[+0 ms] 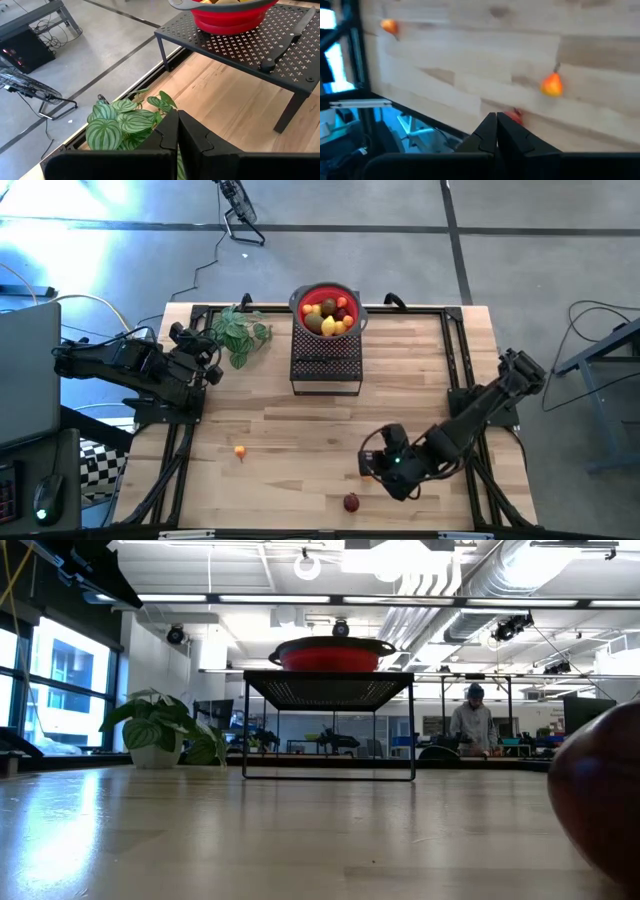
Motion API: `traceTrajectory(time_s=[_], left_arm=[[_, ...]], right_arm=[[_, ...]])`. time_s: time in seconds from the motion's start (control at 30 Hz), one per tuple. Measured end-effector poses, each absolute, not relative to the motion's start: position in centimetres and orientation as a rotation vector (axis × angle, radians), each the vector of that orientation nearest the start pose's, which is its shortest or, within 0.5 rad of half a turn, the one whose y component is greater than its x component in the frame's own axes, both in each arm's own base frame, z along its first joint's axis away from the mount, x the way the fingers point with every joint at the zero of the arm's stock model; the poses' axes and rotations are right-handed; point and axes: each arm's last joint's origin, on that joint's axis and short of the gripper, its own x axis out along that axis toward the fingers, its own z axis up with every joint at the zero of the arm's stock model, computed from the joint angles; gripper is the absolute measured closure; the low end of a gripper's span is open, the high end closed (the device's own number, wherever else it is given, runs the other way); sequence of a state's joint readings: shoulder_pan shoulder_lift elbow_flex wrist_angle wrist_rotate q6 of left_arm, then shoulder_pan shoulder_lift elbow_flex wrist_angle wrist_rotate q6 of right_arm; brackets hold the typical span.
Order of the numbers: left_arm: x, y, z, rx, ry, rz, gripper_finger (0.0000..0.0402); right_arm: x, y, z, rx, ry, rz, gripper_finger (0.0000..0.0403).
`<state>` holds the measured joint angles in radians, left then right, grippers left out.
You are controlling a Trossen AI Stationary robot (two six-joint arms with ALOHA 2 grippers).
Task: Pick & Place Fruit
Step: Put the pear into the red strainer bowl
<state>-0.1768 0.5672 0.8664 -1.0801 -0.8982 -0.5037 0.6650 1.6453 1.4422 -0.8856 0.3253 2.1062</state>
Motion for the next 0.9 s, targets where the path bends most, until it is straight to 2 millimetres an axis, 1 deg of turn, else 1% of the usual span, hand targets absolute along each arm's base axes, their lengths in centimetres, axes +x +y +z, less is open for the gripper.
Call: traceTrajectory(time_s=[0.1, 0.23, 0.43, 0.63, 0.73, 0.9], left_arm=[[7.8, 0.9, 31.4, -0.056, 0.489, 0.827, 0.0402], [7.7, 0.9, 31.4, -0.055, 0.49, 0.827, 0.0402], [7.7, 0.9, 31.4, -0.03, 0.502, 0.82, 0.0402], [7.7, 0.9, 31.4, -0.028, 0.503, 0.82, 0.0402], [7.7, 0.9, 31.4, -0.029, 0.503, 0.82, 0.0402], [7.7, 0.9, 31.4, -0.029, 0.502, 0.82, 0.0402]], right_arm=[[27.4, 20.6, 28.6, 1.409, 0.854, -0.747, 0.04], [28.5, 21.1, 27.6, 1.414, 0.898, -0.766, 0.04], [29.8, 21.8, 25.3, 1.402, 0.951, -0.848, 0.04], [29.6, 21.9, 23.3, 1.406, 1.144, -1.003, 0.04], [29.6, 22.0, 22.8, 1.392, 1.151, -1.028, 0.04], [29.7, 22.1, 22.7, 1.357, 1.121, -1.004, 0.0397]])
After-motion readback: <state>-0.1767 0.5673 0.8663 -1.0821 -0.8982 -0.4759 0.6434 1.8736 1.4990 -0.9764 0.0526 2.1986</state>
